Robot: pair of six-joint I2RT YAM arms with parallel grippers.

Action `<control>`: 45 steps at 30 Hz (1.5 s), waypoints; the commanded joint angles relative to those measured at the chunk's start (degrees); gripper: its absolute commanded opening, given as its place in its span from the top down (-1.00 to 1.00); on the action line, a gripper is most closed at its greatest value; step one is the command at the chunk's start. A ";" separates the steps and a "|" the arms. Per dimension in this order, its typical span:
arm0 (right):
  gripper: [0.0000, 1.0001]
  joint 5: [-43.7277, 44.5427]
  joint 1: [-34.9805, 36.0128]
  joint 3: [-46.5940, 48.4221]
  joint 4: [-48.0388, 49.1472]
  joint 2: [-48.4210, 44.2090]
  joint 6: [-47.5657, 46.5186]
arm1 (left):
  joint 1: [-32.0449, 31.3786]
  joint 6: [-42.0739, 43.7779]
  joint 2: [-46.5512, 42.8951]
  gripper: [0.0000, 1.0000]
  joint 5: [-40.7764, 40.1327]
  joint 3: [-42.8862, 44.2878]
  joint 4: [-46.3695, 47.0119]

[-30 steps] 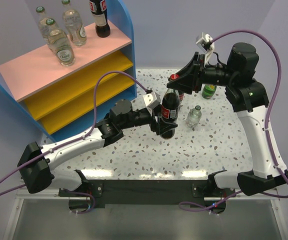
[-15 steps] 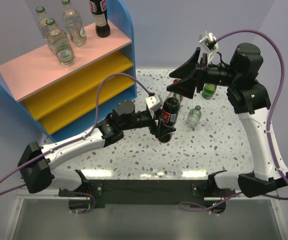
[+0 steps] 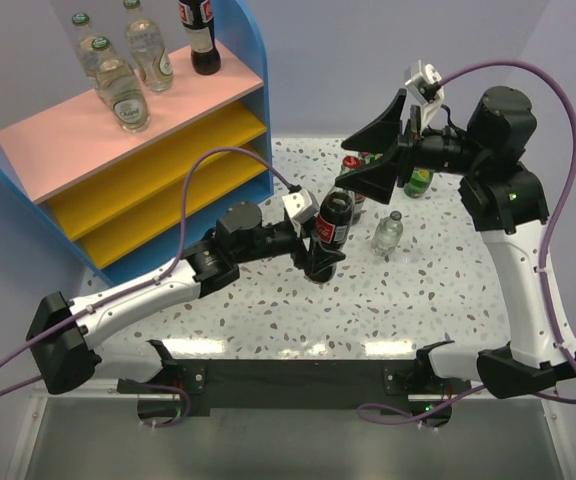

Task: Place and organize the beverage onto the shelf
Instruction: Adjust the drink, then place the drink on the shelf.

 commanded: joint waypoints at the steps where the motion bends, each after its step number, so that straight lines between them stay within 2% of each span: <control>1: -0.90 0.65 -0.42 3.67 -0.18 -0.81 -1.49 | -0.33 1.46 -6.82 1.00 -1.08 1.81 13.26; 10: -0.91 3.37 -8.33 15.62 -1.50 1.13 -1.49 | -0.24 4.80 -11.65 1.00 -7.76 3.47 6.94; 17: -0.97 14.70 -14.21 18.36 -6.41 1.65 -3.07 | 0.02 8.84 -14.03 1.00 -19.26 11.02 -3.77; 21: -0.97 18.40 -16.24 15.55 -8.26 1.48 -2.89 | 0.02 11.30 -13.77 1.00 -23.93 16.56 -7.21; 27: -0.97 18.41 -18.53 8.70 -9.49 0.95 -3.86 | 0.81 14.29 -10.44 1.00 -29.56 26.66 -10.38; 38: -0.96 18.06 -19.32 -0.10 -10.90 -0.54 -7.72 | 9.95 14.38 0.81 1.00 -34.04 45.21 -14.23; 44: -0.96 17.79 -19.59 -2.56 -11.43 -0.72 -8.52 | 12.85 15.96 9.59 1.00 -36.85 60.50 -17.93; 45: -0.96 17.71 -19.59 -2.65 -11.52 -0.63 -8.69 | 12.94 16.31 12.48 1.00 -37.47 65.65 -18.90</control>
